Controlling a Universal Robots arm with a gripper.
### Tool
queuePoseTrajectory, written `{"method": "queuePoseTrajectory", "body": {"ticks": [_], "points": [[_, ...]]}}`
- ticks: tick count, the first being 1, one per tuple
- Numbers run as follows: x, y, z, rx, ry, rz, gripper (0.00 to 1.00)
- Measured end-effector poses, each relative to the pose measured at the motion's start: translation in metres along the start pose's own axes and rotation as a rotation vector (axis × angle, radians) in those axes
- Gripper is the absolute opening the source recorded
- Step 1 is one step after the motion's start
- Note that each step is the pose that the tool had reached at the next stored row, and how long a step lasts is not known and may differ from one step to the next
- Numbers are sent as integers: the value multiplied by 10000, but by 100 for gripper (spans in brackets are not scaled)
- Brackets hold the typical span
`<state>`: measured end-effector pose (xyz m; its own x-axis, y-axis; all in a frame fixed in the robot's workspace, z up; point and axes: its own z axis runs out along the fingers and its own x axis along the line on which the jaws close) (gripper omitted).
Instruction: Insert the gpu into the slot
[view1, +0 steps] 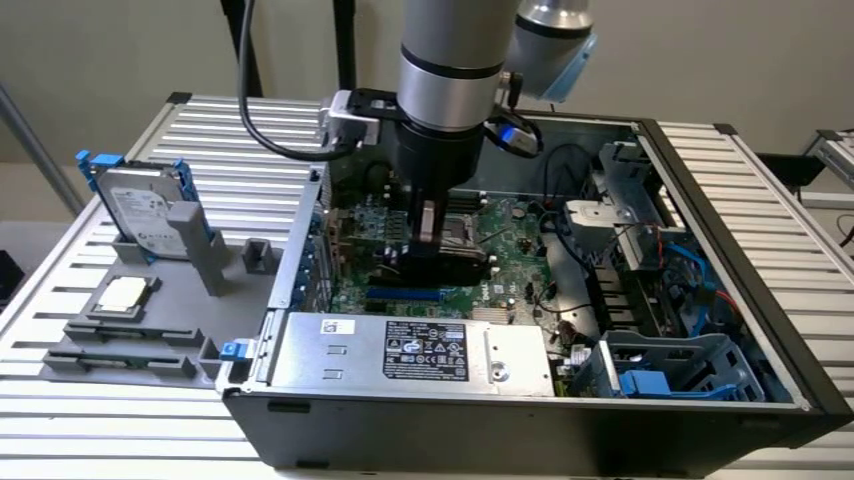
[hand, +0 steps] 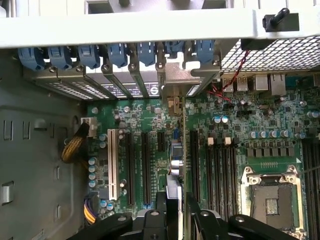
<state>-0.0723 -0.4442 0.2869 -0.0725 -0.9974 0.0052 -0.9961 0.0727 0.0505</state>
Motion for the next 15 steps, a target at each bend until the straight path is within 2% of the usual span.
{"method": "queuePoseTrajectory", "body": {"ticks": [7,15], "points": [[6,28,68,-30,-12,249,26],[9,45,112,-64,-23,265,26]]}}
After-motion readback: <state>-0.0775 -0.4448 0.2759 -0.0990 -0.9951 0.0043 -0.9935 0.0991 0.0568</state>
